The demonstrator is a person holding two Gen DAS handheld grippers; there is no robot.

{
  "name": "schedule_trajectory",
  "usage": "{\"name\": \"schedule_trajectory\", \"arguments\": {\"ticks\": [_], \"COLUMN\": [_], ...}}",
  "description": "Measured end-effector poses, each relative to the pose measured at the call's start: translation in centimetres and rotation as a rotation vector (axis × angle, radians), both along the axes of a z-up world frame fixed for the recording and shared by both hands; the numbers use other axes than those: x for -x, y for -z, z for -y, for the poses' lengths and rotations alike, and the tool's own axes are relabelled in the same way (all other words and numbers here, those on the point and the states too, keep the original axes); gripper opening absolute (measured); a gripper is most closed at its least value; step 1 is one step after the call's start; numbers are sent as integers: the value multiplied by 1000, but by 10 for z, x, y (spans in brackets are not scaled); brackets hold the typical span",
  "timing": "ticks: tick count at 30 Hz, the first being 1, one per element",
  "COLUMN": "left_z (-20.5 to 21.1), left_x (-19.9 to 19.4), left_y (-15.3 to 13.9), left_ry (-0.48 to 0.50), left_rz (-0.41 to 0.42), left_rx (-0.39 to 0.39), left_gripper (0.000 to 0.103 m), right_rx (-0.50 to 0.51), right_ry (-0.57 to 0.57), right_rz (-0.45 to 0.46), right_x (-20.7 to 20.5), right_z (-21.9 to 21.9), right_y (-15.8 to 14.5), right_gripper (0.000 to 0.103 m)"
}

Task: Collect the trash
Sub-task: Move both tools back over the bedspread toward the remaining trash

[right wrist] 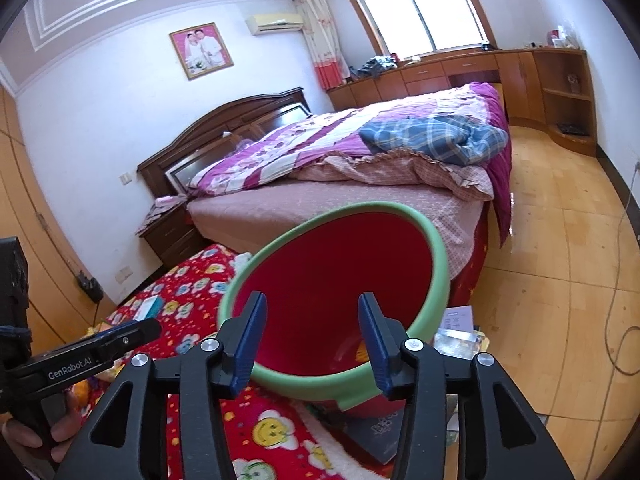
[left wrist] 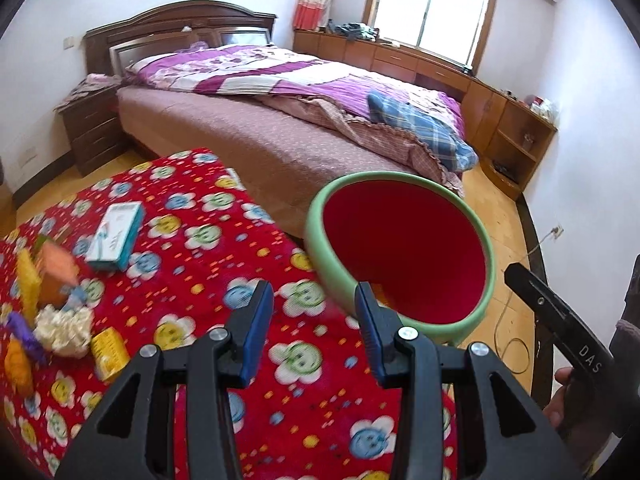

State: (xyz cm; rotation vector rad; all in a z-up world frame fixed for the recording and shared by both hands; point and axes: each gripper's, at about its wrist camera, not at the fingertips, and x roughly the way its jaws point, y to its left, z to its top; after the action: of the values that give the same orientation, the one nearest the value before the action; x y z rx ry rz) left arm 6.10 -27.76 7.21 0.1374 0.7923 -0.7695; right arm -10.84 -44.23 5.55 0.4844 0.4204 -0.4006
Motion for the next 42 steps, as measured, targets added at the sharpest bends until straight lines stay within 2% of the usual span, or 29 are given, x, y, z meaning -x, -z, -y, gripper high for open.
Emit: {"name": "schedule_trajectory", "arguments": {"ticks": [4, 11, 15, 33, 42], "left_z": [-24, -69, -98, -218, -240], "left_x": [1, -4, -10, -55, -84], "left_y": [-1, -4, 0, 31, 55], "left_ry": [-41, -137, -202, -511, -578], "left_rz": [2, 5, 7, -9, -45], "left_rx": [-3, -4, -14, -132, -194], "left_gripper": [42, 50, 50, 50, 50], "right_rx": [4, 10, 14, -3, -21], "right_ry": [-35, -100, -141, -228, -241], "right_rz": [-5, -22, -36, -130, -162], "right_x": [-4, -13, -20, -47, -53], "right_z": [-15, -44, -60, -93, -100], "right_y": [-2, -3, -2, 19, 27], "right_gripper": [52, 58, 64, 65, 65]}}
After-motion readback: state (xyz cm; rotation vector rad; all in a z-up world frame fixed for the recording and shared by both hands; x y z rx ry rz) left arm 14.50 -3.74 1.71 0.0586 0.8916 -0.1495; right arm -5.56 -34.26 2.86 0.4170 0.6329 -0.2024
